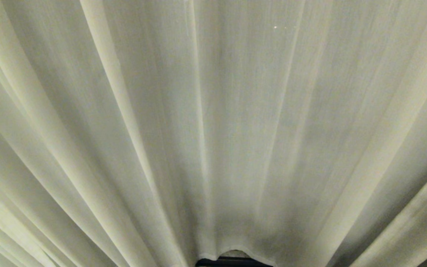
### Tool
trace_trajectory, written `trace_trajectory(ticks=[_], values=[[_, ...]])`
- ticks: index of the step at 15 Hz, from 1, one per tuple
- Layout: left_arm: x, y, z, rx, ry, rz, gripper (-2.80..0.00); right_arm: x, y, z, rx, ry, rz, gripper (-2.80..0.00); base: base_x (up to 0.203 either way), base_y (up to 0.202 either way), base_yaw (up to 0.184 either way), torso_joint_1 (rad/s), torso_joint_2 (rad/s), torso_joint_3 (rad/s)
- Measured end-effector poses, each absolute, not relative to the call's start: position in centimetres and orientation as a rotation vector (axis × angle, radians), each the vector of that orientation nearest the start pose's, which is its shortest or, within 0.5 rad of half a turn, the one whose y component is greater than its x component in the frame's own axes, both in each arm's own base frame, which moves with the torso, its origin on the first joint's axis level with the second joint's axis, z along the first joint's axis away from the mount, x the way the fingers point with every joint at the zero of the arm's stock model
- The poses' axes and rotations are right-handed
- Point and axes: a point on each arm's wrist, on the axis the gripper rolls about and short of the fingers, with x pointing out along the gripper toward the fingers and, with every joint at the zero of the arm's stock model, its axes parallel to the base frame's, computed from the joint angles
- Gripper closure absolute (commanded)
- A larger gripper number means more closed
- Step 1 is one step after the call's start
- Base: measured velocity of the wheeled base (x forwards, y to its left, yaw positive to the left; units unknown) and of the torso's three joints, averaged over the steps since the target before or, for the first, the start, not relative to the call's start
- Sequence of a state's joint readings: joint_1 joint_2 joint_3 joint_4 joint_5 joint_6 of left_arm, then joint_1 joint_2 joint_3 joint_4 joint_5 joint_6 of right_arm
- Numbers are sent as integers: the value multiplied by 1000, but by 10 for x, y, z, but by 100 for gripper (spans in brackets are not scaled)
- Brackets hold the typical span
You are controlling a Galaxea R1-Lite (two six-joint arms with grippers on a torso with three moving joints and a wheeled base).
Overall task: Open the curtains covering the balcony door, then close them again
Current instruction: Close the outer curtains on both sides
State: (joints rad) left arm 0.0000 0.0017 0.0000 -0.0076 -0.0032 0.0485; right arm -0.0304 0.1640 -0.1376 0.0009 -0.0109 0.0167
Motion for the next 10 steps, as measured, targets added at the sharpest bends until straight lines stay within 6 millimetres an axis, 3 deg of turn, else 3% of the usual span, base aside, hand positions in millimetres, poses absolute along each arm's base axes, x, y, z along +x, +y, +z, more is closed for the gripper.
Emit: trace_trajectory(ticks=[1, 2, 6, 10], values=[[-23, 0, 76, 49, -6, -3, 0, -14, 1, 137, 23, 23, -77, 0, 0, 0, 0, 0, 0, 0], [-23, 0, 76, 49, -6, -3, 0, -10, 1, 161, 27, 10, -118, -280, 0, 0, 0, 0, 0, 0], [-23, 0, 76, 49, -6, -3, 0, 2, 0, 250, 28, -42, -203, -280, 0, 0, 0, 0, 0, 0], [-23, 0, 76, 49, -6, -3, 0, 17, -5, 315, 51, -141, -300, -280, 0, 0, 0, 0, 0, 0]])
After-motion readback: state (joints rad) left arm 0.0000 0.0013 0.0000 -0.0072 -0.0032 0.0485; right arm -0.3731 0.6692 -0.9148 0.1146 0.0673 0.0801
